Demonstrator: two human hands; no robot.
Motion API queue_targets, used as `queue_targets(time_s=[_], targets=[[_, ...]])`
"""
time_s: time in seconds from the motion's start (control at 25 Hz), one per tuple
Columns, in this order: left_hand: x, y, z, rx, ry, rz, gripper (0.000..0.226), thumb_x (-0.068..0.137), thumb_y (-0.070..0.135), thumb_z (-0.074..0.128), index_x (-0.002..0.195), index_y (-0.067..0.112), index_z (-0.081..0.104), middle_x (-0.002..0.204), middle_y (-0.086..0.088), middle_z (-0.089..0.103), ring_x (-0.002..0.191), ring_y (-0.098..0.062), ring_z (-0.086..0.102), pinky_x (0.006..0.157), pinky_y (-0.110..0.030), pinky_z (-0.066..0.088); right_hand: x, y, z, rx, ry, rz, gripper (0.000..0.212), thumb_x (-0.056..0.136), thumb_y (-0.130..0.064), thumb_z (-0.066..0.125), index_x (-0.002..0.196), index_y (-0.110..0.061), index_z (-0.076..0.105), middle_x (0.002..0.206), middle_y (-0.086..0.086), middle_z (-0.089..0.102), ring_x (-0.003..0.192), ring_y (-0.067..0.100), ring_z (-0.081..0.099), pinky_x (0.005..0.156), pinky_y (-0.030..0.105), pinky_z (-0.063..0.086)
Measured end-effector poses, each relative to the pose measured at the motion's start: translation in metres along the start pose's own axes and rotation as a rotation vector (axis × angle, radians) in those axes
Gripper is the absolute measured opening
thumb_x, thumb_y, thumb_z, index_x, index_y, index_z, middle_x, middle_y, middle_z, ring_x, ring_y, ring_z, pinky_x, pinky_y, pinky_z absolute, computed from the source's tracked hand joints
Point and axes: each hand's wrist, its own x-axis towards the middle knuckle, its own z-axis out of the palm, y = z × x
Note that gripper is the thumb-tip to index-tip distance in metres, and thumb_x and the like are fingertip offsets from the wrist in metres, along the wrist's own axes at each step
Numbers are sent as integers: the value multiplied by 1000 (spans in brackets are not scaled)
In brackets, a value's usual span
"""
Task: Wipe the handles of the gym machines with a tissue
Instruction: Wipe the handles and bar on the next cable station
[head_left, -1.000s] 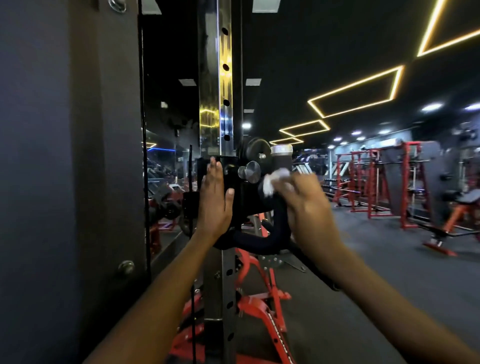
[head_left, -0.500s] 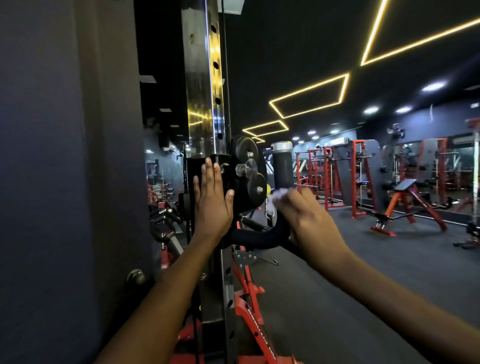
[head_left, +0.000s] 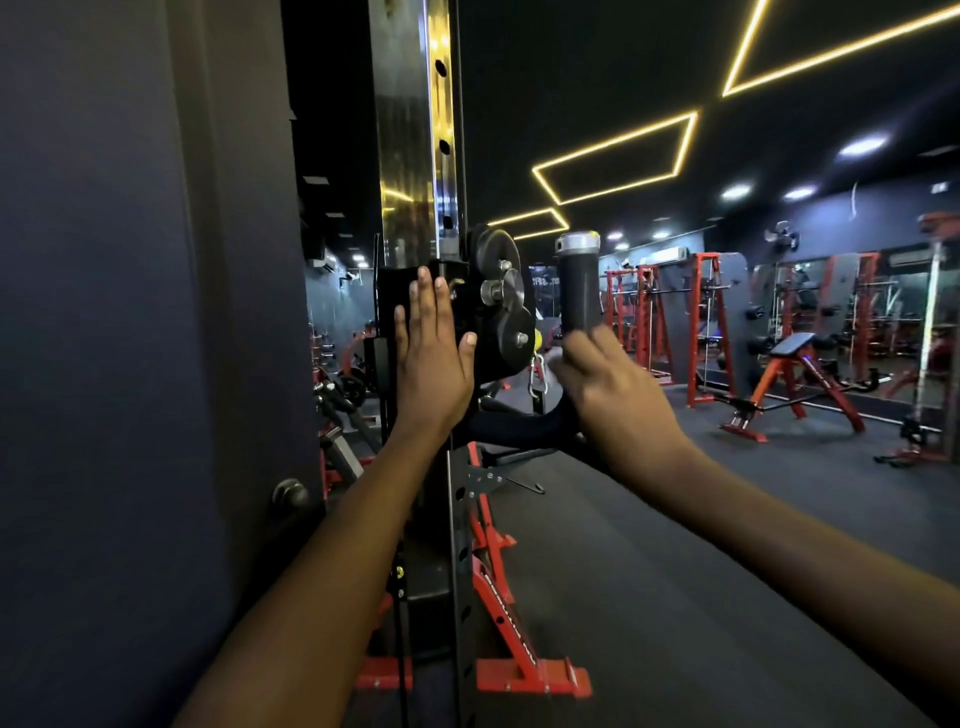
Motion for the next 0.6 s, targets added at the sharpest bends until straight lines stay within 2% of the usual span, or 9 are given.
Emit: queue_targets(time_s=[0.08, 0.12, 0.24, 0.32, 0.44, 0.48, 0.52, 0.6], targets=[[0, 1, 0, -8, -2, -5, 65, 102, 28, 32, 152, 12, -7, 160, -6, -14, 146, -14, -16, 119, -33, -14, -8, -3, -1, 51, -55, -2, 32, 50, 5, 83, 75, 1, 64, 88, 12, 53, 84, 25, 45, 48, 28, 48], [0, 1, 0, -7, -2, -6, 65, 102, 28, 32, 150, 13, -9, 160, -5, -15, 145, -13, -17, 118, -32, -14, 6, 0, -8, 73, -38, 34, 32, 53, 8, 81, 80, 3, 66, 90, 14, 55, 86, 28, 50, 53, 32, 52], [-1, 0, 1, -8, 5, -3, 65, 102, 28, 33, 147, 15, -13, 160, -5, -14, 144, -11, -19, 116, -29, -17, 58, 15, -27, -44, 109, 105, 32, 67, 11, 70, 98, 7, 65, 108, 20, 56, 101, 34, 51, 70, 34, 52], [-1, -1, 0, -8, -1, 2, 66, 102, 28, 33, 148, 13, -12, 160, -6, -13, 144, -11, -19, 115, -27, -20, 58, 14, -23, -103, 58, 73, 29, 67, 11, 71, 95, 9, 63, 110, 20, 54, 102, 33, 48, 66, 33, 53], [-1, 1, -1, -8, -3, 13, 65, 102, 27, 34, 152, 9, -5, 161, -8, -11, 146, -14, -15, 118, -30, -16, 2, -8, -4, -6, -99, -57, 26, 52, 8, 80, 72, 7, 62, 87, 16, 56, 86, 26, 44, 45, 30, 48], [-1, 1, -1, -9, -5, 15, 65, 102, 27, 33, 152, 9, -4, 161, -8, -11, 147, -15, -15, 118, -32, -15, -11, -14, -2, 20, -133, -101, 26, 48, 6, 81, 67, 3, 64, 82, 13, 56, 83, 24, 42, 44, 28, 46], [-1, 0, -1, -11, -7, 14, 65, 102, 28, 33, 152, 9, -4, 161, -7, -12, 146, -14, -15, 118, -32, -14, -11, -13, -4, 28, -158, -107, 27, 50, 4, 82, 70, 0, 66, 83, 12, 57, 84, 23, 44, 48, 29, 49], [-1, -1, 0, -13, -8, 9, 65, 102, 27, 34, 151, 10, -7, 160, -5, -15, 145, -12, -17, 118, -31, -15, 25, 5, -17, 75, -89, 16, 23, 70, 4, 72, 92, 2, 67, 99, 15, 56, 93, 27, 50, 68, 32, 53]])
